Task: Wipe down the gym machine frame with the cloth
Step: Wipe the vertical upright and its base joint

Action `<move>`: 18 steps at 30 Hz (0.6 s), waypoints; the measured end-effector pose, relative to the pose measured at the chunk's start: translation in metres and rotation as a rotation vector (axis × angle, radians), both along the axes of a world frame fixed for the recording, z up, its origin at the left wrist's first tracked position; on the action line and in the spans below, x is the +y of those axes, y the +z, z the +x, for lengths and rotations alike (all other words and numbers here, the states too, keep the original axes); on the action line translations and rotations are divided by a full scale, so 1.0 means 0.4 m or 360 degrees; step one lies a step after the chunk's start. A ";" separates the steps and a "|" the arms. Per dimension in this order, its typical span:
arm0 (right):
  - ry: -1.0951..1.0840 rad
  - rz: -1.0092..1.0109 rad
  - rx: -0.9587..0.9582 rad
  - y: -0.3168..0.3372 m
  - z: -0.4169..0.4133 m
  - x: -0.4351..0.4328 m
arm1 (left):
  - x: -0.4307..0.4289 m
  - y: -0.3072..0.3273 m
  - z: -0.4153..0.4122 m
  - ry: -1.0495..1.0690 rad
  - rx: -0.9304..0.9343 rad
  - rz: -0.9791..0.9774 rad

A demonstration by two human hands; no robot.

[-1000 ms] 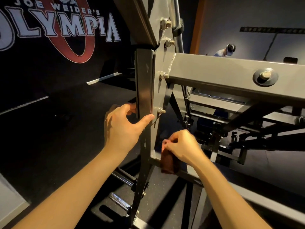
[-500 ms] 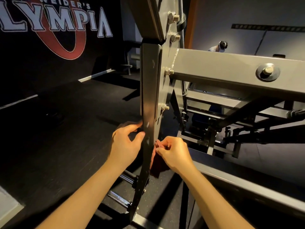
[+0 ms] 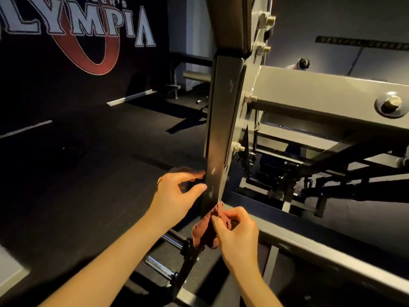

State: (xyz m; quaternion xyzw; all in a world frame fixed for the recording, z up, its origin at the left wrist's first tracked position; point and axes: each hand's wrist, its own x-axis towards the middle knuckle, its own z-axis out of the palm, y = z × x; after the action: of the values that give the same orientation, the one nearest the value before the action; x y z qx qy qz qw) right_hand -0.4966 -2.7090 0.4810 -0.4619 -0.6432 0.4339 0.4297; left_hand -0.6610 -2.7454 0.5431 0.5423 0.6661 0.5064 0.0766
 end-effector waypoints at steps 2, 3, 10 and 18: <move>0.0006 0.0110 0.0003 -0.003 -0.011 0.007 | 0.000 0.002 -0.002 -0.0003 -0.0024 -0.0010; 0.0004 0.0145 0.0013 -0.008 -0.019 0.008 | 0.001 -0.001 -0.006 -0.0008 -0.0033 -0.0020; -0.0205 0.0162 0.0028 -0.050 -0.062 -0.029 | 0.043 -0.004 -0.050 -0.0235 -0.0259 -0.0069; -0.0646 0.0449 0.0116 0.007 -0.176 -0.061 | 0.128 0.003 -0.157 -0.0824 0.0293 0.0278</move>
State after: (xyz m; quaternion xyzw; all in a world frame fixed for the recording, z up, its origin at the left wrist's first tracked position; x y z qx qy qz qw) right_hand -0.5669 -2.7333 0.4837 -0.5013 -0.5755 0.2610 0.5912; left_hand -0.7240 -2.6940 0.5444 0.7424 0.4636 0.4740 0.0956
